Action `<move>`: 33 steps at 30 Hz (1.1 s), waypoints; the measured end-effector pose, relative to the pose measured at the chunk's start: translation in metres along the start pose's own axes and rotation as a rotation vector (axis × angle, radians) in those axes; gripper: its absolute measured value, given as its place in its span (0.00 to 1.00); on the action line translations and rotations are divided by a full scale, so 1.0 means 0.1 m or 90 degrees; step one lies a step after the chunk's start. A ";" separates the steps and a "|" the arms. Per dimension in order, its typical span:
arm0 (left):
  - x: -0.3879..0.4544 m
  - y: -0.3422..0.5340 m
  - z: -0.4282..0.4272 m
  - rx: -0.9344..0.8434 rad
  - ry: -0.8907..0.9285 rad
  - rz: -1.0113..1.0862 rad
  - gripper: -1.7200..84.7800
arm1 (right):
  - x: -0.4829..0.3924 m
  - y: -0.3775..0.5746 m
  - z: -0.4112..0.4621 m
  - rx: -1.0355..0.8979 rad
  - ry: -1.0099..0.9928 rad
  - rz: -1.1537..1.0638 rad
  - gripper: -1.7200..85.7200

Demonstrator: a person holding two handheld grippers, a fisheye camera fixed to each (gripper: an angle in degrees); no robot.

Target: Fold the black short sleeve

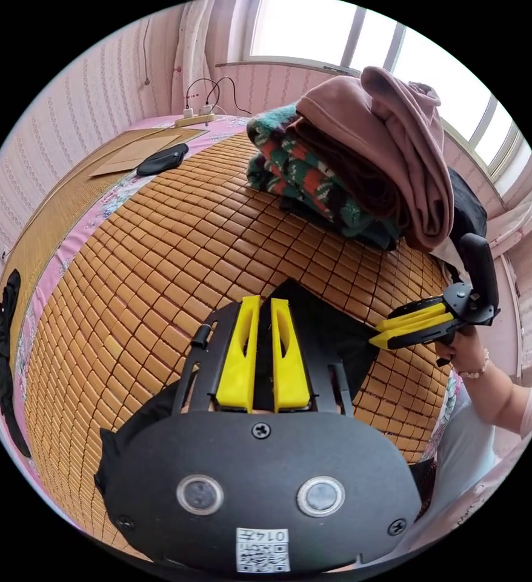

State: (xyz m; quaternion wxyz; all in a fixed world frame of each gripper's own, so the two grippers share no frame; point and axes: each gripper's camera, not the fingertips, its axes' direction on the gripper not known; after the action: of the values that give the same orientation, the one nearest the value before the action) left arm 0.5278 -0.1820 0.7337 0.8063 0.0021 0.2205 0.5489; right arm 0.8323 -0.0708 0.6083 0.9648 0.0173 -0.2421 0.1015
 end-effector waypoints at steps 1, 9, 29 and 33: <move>0.05 -0.08 0.15 -0.029 0.011 0.001 0.08 | 0.00 0.00 0.00 0.000 0.000 0.000 0.03; 0.38 -0.39 0.48 -0.093 -0.003 0.081 0.01 | 0.04 -0.04 -0.07 -0.003 -0.007 -0.005 0.03; 0.68 -0.61 0.30 -0.061 -0.021 0.049 0.09 | 0.18 -0.06 -0.15 -0.004 0.004 -0.014 0.09; 0.71 -0.55 0.36 -0.069 -0.002 0.050 0.05 | 0.15 -0.03 -0.03 -0.006 0.051 -0.030 0.06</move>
State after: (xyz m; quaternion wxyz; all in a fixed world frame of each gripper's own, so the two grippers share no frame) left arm 0.6107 -0.1322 0.7275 0.7833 -0.0322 0.1890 0.5913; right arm 0.8473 -0.0708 0.6125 0.9758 0.0145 -0.2035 0.0784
